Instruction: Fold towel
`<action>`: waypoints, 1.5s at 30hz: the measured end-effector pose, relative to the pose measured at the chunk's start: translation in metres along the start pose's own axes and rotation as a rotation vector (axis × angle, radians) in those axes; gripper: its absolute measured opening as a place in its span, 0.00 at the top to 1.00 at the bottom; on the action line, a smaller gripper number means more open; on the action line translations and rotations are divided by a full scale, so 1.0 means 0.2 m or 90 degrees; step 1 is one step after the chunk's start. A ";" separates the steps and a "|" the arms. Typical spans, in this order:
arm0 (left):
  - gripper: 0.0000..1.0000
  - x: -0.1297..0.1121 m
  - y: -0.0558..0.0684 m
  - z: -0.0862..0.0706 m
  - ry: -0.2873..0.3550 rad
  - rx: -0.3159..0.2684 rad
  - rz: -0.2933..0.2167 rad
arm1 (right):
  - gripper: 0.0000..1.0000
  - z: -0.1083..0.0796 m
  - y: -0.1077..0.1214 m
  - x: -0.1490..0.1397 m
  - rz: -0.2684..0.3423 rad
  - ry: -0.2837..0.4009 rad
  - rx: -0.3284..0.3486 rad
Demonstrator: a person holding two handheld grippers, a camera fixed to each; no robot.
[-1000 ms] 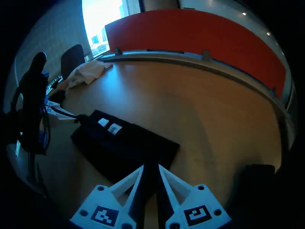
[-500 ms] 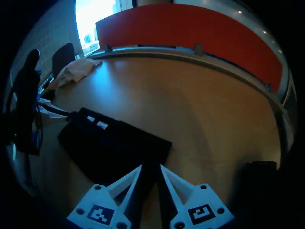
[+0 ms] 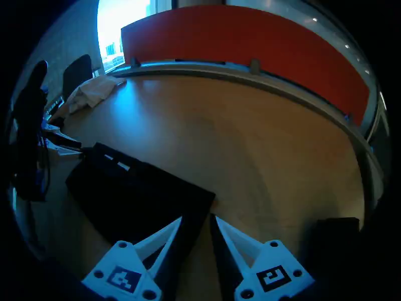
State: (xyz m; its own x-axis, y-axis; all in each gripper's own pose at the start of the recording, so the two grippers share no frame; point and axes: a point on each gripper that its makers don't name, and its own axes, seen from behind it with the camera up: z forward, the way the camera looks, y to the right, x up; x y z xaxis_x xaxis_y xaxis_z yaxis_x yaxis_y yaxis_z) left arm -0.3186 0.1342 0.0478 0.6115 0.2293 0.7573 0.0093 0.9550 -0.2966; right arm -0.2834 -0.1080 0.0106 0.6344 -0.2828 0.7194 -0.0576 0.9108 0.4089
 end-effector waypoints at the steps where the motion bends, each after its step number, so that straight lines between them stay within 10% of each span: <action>1: 0.37 0.01 -0.01 0.00 0.002 0.002 -0.002 | 0.59 0.00 0.01 0.01 0.000 0.001 -0.003; 9: 0.07 0.03 -0.04 -0.01 0.014 0.009 -0.012 | 0.01 -0.01 0.03 0.03 -0.001 0.010 -0.012; 45: 0.07 -0.16 -0.03 -0.22 0.020 0.011 -0.035 | 0.00 -0.22 -0.02 -0.06 0.001 0.027 -0.012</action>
State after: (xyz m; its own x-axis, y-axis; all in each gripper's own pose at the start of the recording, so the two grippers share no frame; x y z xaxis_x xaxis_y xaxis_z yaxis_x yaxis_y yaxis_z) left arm -0.3027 0.1133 0.0002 0.6354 0.1700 0.7533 0.0307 0.9691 -0.2446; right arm -0.2563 -0.0951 -0.0239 0.6660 -0.2684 0.6960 -0.0444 0.9171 0.3961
